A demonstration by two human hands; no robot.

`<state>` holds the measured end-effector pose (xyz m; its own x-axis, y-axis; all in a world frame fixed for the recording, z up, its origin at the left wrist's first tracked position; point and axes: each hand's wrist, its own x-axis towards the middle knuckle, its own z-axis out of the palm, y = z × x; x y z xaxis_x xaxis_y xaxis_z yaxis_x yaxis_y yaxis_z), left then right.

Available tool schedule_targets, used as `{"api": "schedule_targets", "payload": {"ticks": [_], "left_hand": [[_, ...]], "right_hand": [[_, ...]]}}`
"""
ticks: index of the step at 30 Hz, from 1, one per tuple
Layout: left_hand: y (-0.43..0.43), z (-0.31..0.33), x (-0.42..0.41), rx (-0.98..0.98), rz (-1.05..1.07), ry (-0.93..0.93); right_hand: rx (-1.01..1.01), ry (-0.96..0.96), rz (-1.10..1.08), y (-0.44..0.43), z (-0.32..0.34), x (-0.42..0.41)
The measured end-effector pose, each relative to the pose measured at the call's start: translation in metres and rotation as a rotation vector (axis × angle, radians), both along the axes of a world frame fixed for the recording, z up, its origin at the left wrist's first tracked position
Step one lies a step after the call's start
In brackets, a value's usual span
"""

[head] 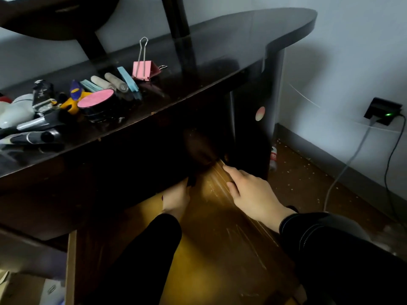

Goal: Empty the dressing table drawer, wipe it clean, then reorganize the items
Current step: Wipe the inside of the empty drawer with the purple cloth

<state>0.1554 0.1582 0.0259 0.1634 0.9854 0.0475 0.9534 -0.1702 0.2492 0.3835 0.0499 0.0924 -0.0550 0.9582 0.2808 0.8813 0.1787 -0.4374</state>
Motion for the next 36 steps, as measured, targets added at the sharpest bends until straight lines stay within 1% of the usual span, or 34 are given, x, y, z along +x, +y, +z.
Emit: {"api": "schedule_targets", "payload": {"ticks": [3, 5, 7, 9, 14, 18, 22, 24, 27, 29, 32, 34, 36], "left_hand": [[-0.004, 0.002, 0.005, 0.007, -0.051, 0.060], [-0.020, 0.005, 0.005, 0.004, -0.192, 0.108], [-0.048, 0.005, 0.001, -0.020, -0.343, 0.089], [-0.078, 0.005, -0.009, -0.058, -0.431, 0.057], [-0.120, 0.009, -0.044, -0.107, -0.511, 0.069], [-0.099, 0.011, -0.051, -0.120, -0.444, 0.098], [-0.039, 0.014, -0.028, -0.094, -0.251, 0.104], [-0.013, 0.014, -0.012, -0.099, -0.154, 0.077], [0.009, 0.007, 0.009, -0.095, -0.056, -0.014], [0.012, 0.003, 0.018, -0.069, -0.038, -0.034], [0.005, 0.006, 0.020, -0.064, -0.050, 0.031], [-0.007, 0.012, 0.017, -0.051, -0.115, 0.105], [-0.030, 0.015, 0.010, -0.052, -0.180, 0.126]], "right_hand": [[-0.006, -0.009, -0.010, -0.001, 0.001, 0.001], [-0.005, -0.017, -0.009, -0.003, 0.002, 0.000], [0.000, -0.021, -0.006, -0.005, 0.002, 0.001], [0.005, -0.023, -0.003, -0.006, 0.003, 0.001], [0.007, -0.030, -0.005, -0.009, 0.004, 0.000], [0.014, -0.022, -0.009, -0.008, 0.001, -0.001], [0.038, -0.017, -0.004, -0.004, -0.003, 0.000], [0.039, -0.016, -0.002, -0.002, -0.004, 0.000], [0.029, -0.012, 0.003, 0.000, -0.005, 0.000], [0.030, -0.015, -0.002, 0.001, -0.005, 0.000], [0.024, -0.010, -0.007, 0.001, -0.004, 0.001], [0.025, -0.024, -0.007, 0.000, -0.003, 0.001], [0.027, -0.024, -0.004, -0.001, -0.002, 0.001]]}}
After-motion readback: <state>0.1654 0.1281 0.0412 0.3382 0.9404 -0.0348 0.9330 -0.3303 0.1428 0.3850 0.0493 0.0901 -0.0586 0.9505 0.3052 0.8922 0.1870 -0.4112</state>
